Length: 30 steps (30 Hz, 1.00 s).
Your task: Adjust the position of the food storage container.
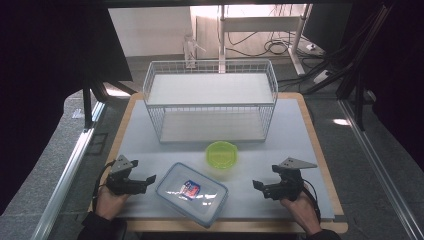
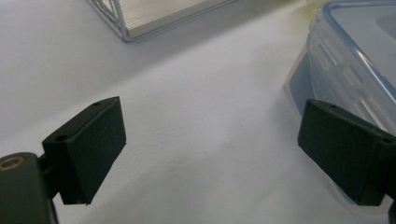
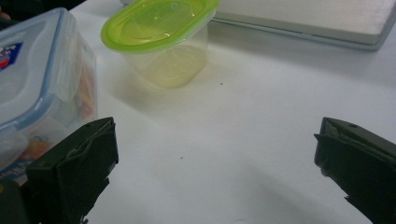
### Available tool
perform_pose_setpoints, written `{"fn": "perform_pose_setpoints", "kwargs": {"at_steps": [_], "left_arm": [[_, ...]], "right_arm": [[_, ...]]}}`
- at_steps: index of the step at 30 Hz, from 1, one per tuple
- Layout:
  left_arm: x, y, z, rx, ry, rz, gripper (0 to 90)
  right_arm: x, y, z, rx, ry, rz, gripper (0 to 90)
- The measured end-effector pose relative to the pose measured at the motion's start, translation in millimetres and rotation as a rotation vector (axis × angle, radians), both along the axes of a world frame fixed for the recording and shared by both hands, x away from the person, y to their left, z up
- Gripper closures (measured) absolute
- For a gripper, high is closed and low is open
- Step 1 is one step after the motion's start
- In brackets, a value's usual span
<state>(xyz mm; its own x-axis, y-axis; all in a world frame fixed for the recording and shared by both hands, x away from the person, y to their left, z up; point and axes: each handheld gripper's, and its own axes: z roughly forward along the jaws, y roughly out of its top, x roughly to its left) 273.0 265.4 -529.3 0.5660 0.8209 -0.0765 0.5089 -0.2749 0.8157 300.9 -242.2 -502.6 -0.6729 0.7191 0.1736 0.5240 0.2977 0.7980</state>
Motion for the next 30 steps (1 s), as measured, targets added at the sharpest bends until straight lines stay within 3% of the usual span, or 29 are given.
{"fn": "perform_pose_setpoints", "kwargs": {"at_steps": [8, 20, 25, 30], "left_arm": [[-1.6, 0.0, 2.7, -0.033, -0.026, -0.016, 6.3], [-1.0, -5.6, 1.9, 0.001, -0.038, -0.036, 4.7], [-1.3, -5.6, 2.2, 0.001, -0.047, -0.036, 4.7], [-1.2, -5.6, 2.3, 0.0, -0.052, -0.032, 4.8]], "right_arm": [[0.6, 4.6, -3.8, -0.098, 0.0, 0.012, 0.0], [2.6, 4.7, 0.7, -0.091, 0.028, 0.011, 2.1], [2.9, 8.2, 6.1, -0.084, 0.019, 0.02, 9.4], [6.0, 15.8, 16.0, -0.083, 0.016, 0.043, 29.8]]}}
